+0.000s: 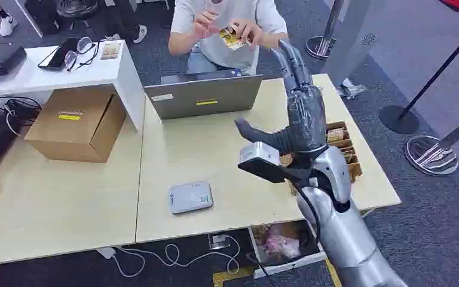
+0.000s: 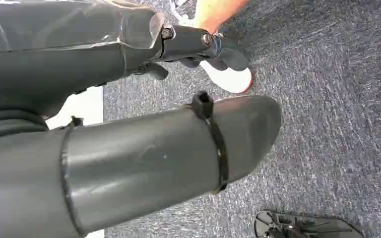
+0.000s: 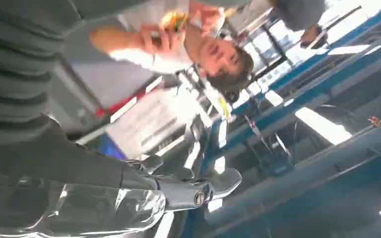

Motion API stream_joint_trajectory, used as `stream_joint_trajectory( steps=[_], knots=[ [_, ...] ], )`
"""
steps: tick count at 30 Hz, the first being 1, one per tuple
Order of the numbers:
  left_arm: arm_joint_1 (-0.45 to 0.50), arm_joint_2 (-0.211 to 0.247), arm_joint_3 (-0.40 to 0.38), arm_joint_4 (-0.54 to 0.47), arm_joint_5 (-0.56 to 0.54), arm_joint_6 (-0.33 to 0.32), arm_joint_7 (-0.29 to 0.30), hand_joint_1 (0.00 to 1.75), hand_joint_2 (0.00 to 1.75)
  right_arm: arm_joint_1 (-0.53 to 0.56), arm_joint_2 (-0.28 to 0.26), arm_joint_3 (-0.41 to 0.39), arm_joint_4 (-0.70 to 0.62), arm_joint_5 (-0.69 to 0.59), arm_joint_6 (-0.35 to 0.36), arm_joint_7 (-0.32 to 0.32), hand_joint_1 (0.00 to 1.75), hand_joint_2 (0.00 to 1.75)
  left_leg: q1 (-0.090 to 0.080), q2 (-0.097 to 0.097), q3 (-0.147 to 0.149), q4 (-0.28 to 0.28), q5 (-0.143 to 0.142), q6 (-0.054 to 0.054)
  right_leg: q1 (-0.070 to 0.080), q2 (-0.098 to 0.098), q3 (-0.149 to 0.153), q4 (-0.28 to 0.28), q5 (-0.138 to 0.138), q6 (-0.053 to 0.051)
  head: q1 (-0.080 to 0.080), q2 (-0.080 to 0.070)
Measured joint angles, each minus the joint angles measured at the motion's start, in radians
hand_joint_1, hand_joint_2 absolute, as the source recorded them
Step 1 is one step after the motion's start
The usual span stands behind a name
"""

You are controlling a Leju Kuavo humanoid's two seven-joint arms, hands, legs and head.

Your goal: Pass the card to the sensor for recognition and then transmit it.

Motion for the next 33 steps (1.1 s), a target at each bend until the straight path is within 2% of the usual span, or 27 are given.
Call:
stream_joint_trajectory(
  steps=[7, 10, 13, 20, 33],
  knots=[
    [-0.002, 0.000, 0.000, 0.000, -0.002, 0.002, 0.005, 0.00, 0.00, -0.097, -0.001, 0.035, 0.112, 0.110, -0.021, 0.030, 0.00, 1.75, 0.000, 0.000, 0.000, 0.000, 0.000, 0.000, 0.000, 0.000, 0.000, 0.000, 0.000, 0.000, 0.000, 0.000],
    [-0.002, -0.003, 0.000, 0.000, 0.000, 0.029, -0.016, 0.00, 0.00, -0.149, -0.005, 0.060, 0.187, 0.168, -0.037, 0.049, 0.00, 1.75, 0.000, 0.000, 0.000, 0.000, 0.000, 0.000, 0.000, 0.000, 0.000, 0.000, 0.000, 0.000, 0.000, 0.000],
    [-0.002, -0.018, 0.000, 0.000, 0.007, 0.072, -0.029, 0.00, 0.00, -0.196, -0.015, 0.079, 0.267, 0.176, -0.064, 0.049, 0.00, 1.75, 0.000, -0.001, 0.000, 0.000, 0.000, 0.000, 0.000, 0.000, 0.000, 0.000, 0.000, 0.000, 0.000, 0.000],
    [-0.002, -0.032, 0.000, 0.000, 0.003, 0.075, -0.034, 0.00, 0.00, -0.253, -0.036, 0.104, 0.394, 0.179, -0.101, 0.045, 0.00, 1.75, 0.000, -0.001, 0.000, 0.001, 0.000, 0.000, 0.000, 0.000, 0.000, 0.000, 0.000, 0.000, 0.000, 0.000],
    [-0.001, -0.035, 0.000, 0.000, 0.007, 0.074, -0.036, 0.00, 0.00, -0.305, -0.042, 0.143, 0.474, 0.182, -0.105, 0.046, 0.00, 1.75, 0.000, -0.001, 0.000, 0.000, 0.000, 0.000, 0.000, 0.000, 0.000, 0.000, 0.000, 0.000, 0.000, 0.000]
  ],
)
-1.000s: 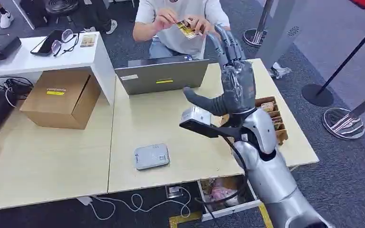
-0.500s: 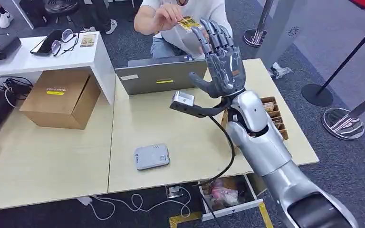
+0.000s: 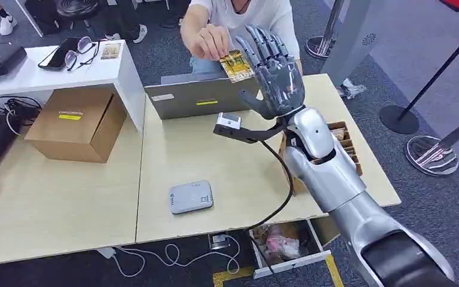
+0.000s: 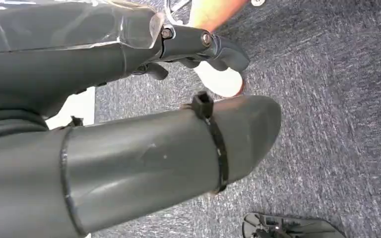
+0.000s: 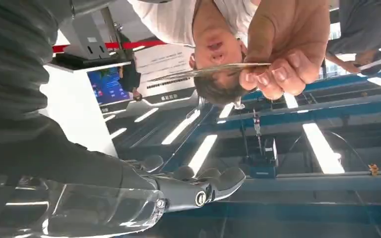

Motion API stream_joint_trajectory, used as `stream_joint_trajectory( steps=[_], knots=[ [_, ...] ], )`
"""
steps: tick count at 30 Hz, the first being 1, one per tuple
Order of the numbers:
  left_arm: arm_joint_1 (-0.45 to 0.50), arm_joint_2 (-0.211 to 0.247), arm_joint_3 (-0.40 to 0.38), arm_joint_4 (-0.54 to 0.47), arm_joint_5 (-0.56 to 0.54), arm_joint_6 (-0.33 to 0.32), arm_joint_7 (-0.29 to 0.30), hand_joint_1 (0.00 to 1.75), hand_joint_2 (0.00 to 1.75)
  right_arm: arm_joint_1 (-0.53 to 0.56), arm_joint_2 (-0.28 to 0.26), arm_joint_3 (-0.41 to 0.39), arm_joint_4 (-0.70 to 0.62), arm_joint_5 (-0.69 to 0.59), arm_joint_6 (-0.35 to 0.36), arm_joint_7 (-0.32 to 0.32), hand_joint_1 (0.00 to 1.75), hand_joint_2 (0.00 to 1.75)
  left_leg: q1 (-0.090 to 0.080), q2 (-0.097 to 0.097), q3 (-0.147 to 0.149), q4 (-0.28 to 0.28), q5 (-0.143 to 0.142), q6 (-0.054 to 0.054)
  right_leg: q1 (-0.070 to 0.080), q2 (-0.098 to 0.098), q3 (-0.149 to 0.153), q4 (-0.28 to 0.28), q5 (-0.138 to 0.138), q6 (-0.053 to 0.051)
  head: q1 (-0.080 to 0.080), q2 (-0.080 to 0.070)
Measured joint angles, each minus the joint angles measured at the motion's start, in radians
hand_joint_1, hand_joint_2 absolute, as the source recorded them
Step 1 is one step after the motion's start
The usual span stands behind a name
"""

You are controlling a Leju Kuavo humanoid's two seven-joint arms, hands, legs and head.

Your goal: Pass the card to the sensor for recognition and then transmit it.

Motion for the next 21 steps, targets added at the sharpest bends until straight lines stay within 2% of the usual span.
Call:
stream_joint_trajectory(
  steps=[7, 21],
  knots=[
    [0.000, 0.000, 0.000, 0.000, -0.002, -0.009, -0.004, 0.00, 0.00, -0.043, 0.000, 0.023, 0.062, 0.003, -0.010, 0.028, 0.00, 1.75, 0.000, 0.000, 0.000, 0.000, 0.000, 0.000, 0.000, 0.000, 0.000, 0.000, 0.000, 0.000, 0.000, 0.000],
    [0.000, 0.000, 0.000, 0.000, -0.002, -0.010, -0.008, 0.00, 0.00, -0.085, 0.000, 0.052, 0.155, -0.003, -0.026, 0.028, 0.00, 1.75, 0.000, 0.000, 0.000, 0.000, 0.000, 0.000, 0.000, 0.000, 0.000, 0.000, 0.000, 0.000, 0.000, 0.000]
  ],
)
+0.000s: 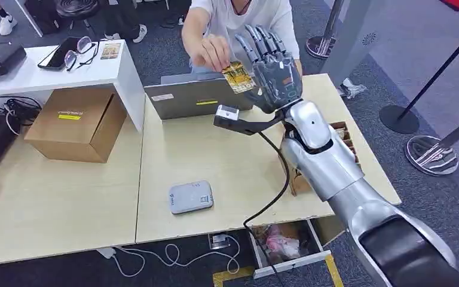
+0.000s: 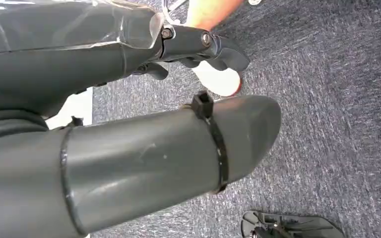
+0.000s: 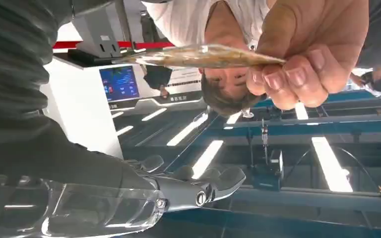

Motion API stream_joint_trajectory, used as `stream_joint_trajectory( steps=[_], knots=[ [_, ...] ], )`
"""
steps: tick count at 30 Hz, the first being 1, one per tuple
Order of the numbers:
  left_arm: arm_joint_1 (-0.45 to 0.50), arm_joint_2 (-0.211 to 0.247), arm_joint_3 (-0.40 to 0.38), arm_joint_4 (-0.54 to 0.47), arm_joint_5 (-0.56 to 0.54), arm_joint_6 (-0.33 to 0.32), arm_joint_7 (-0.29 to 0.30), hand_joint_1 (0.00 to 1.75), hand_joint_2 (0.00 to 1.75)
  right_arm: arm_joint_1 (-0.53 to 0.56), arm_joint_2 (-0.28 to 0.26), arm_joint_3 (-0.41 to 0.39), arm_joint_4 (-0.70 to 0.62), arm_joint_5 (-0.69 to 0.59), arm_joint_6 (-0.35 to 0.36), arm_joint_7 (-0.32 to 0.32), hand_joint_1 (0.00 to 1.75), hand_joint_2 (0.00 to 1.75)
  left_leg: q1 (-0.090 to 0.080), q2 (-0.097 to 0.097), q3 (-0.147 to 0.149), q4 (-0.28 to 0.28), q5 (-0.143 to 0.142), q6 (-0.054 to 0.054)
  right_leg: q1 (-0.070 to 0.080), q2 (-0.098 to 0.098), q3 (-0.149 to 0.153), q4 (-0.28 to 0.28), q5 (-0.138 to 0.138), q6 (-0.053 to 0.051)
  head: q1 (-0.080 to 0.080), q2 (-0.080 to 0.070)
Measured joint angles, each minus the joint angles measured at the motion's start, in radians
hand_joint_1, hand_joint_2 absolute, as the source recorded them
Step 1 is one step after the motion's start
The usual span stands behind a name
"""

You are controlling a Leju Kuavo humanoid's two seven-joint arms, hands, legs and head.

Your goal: Pass the card to the sensor for recognition and then transmit it.

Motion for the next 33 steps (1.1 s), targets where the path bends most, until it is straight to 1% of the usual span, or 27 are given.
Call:
stream_joint_trajectory(
  steps=[9, 17, 23, 24, 26, 27, 28, 29, 30, 31, 32, 33],
  knots=[
    [0.000, 0.000, 0.000, 0.000, -0.003, -0.002, 0.000, 0.00, 0.00, -0.007, 0.000, 0.005, 0.020, 0.003, -0.008, 0.003, 0.00, 1.75, 0.000, 0.000, 0.000, 0.000, 0.000, 0.000, 0.000, 0.000, 0.000, 0.000, 0.000, 0.000, 0.000, 0.000],
    [0.000, 0.000, 0.000, 0.000, -0.005, -0.003, 0.002, 0.00, 0.00, -0.024, 0.000, 0.009, 0.067, -0.015, -0.061, 0.002, 0.00, 1.75, 0.000, 0.000, 0.000, 0.000, 0.000, 0.000, 0.000, 0.000, 0.000, 0.000, 0.000, 0.000, 0.000, 0.000],
    [-0.001, 0.000, 0.000, 0.000, -0.009, -0.002, 0.007, 0.00, 0.00, -0.024, 0.000, 0.010, 0.079, -0.019, -0.067, 0.002, 0.00, 1.75, 0.000, 0.000, 0.000, 0.000, 0.000, 0.000, 0.000, 0.000, 0.000, 0.000, 0.000, 0.000, 0.000, 0.000],
    [-0.001, 0.000, 0.000, 0.000, -0.009, -0.002, 0.007, 0.00, 0.00, -0.024, 0.000, 0.011, 0.080, -0.021, -0.067, 0.002, 0.03, 1.75, 0.000, 0.000, 0.000, 0.000, 0.000, 0.000, 0.000, 0.000, 0.000, 0.000, 0.000, 0.000, 0.000, 0.000],
    [-0.001, 0.000, 0.000, 0.000, -0.009, -0.002, 0.007, 0.00, 0.00, -0.024, 0.000, 0.012, 0.083, -0.023, -0.067, 0.002, 0.17, 1.75, 0.000, 0.000, 0.000, 0.000, 0.000, 0.000, 0.000, 0.000, 0.000, 0.000, 0.000, 0.000, 0.000, 0.000],
    [-0.001, 0.000, 0.000, 0.000, -0.010, -0.002, 0.008, 0.00, 0.00, -0.024, 0.000, 0.012, 0.084, -0.024, -0.068, 0.002, 0.19, 1.75, 0.000, 0.000, 0.000, 0.000, 0.000, 0.000, 0.000, 0.000, 0.000, 0.000, 0.000, 0.000, 0.000, 0.000],
    [-0.001, 0.000, 0.000, 0.000, -0.010, -0.002, 0.007, 0.00, 0.00, -0.024, 0.000, 0.013, 0.085, -0.024, -0.069, 0.002, 0.42, 1.75, 0.000, 0.000, 0.000, 0.000, 0.000, 0.000, 0.000, 0.000, 0.000, 0.000, 0.000, 0.000, 0.000, 0.000],
    [-0.001, 0.000, 0.000, 0.000, -0.010, -0.002, 0.008, 0.00, 0.00, -0.024, 0.000, 0.014, 0.086, -0.024, -0.069, 0.002, 1.10, 1.75, 0.000, 0.000, 0.000, 0.000, 0.000, 0.000, 0.000, 0.000, 0.000, 0.000, 0.000, 0.000, 0.000, 0.000],
    [-0.001, 0.000, 0.000, 0.000, -0.010, -0.001, 0.008, 0.00, 0.00, -0.023, 0.000, 0.014, 0.087, -0.025, -0.069, 0.002, 1.40, 1.75, 0.000, 0.000, 0.000, 0.000, 0.000, 0.000, 0.000, 0.000, 0.000, 0.000, 0.000, 0.000, 0.000, 0.000],
    [-0.001, 0.000, 0.000, 0.000, -0.010, -0.001, 0.008, 0.00, 0.00, -0.023, 0.000, 0.016, 0.087, -0.026, -0.069, 0.002, 1.54, 1.75, 0.000, 0.000, 0.000, 0.000, 0.000, 0.000, 0.000, 0.000, 0.000, 0.000, 0.000, 0.000, 0.000, 0.000],
    [-0.001, 0.000, 0.000, 0.000, -0.010, -0.001, 0.008, 0.00, 0.00, -0.024, 0.000, 0.017, 0.087, -0.027, -0.068, 0.002, 1.75, 1.75, 0.000, 0.000, 0.000, 0.000, 0.000, 0.000, 0.000, 0.000, 0.000, 0.000, 0.000, 0.000, 0.000, 0.000],
    [-0.001, 0.000, 0.000, 0.000, -0.010, -0.001, 0.009, 0.00, 0.00, -0.024, 0.000, 0.019, 0.087, -0.029, -0.068, 0.002, 1.75, 1.75, 0.000, 0.000, 0.000, 0.000, 0.000, 0.000, 0.000, 0.000, 0.000, 0.000, 0.000, 0.000, 0.000, 0.000]
  ],
)
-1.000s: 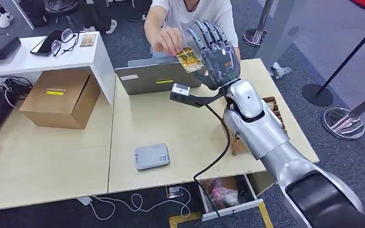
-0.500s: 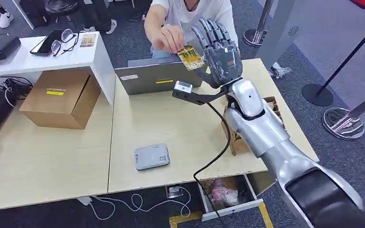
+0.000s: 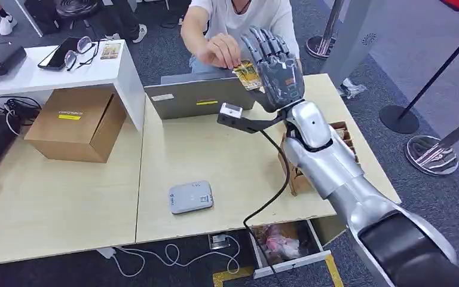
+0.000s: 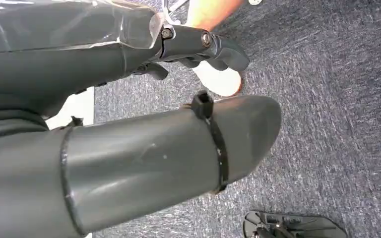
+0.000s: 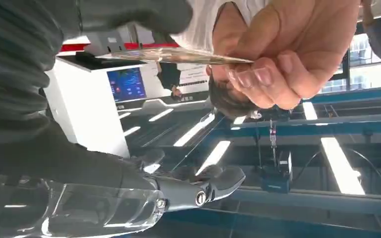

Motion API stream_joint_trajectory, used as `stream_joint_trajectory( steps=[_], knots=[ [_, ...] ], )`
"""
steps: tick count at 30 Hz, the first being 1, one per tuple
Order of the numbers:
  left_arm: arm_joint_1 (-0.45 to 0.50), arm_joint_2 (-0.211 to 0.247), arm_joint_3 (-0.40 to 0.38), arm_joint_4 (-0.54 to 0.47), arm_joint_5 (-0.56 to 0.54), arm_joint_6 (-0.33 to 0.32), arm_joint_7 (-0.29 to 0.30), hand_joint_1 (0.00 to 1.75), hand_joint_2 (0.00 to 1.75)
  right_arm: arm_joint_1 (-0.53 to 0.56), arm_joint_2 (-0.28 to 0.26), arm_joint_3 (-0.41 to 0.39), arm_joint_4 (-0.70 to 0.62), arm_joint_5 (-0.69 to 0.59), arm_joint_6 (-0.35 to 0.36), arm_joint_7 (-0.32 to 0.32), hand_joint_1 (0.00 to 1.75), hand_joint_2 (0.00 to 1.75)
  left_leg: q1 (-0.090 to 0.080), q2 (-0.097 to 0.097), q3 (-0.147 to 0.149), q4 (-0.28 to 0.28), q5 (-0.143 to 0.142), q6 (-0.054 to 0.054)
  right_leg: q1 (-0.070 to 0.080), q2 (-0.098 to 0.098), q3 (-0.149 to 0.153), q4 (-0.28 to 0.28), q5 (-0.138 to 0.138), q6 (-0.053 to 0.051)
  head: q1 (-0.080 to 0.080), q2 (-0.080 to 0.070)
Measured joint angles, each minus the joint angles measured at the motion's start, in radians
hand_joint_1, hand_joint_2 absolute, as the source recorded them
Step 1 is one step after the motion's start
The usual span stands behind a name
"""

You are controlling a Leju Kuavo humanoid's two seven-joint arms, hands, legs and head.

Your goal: Pass the card to the sensor for recognition and then transmit it.

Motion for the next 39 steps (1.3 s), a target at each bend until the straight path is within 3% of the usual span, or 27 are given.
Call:
stream_joint_trajectory(
  steps=[33, 39],
  knots=[
    [0.000, 0.000, 0.000, 0.000, 0.006, 0.008, 0.003, 0.00, 0.00, -0.012, 0.008, 0.021, 0.011, -0.025, 0.003, -0.011, 1.75, 1.75, 0.000, 0.000, 0.000, 0.000, 0.000, 0.000, 0.000, 0.000, 0.000, 0.000, 0.000, 0.000, 0.000, 0.000],
    [0.000, -0.001, 0.000, 0.000, 0.008, 0.010, 0.008, 0.00, 0.00, -0.011, 0.014, 0.024, 0.010, -0.097, 0.015, -0.034, 1.75, 1.75, 0.000, 0.000, 0.000, 0.000, 0.000, 0.000, 0.000, 0.000, 0.000, 0.000, 0.000, 0.000, 0.000, 0.000]
  ],
)
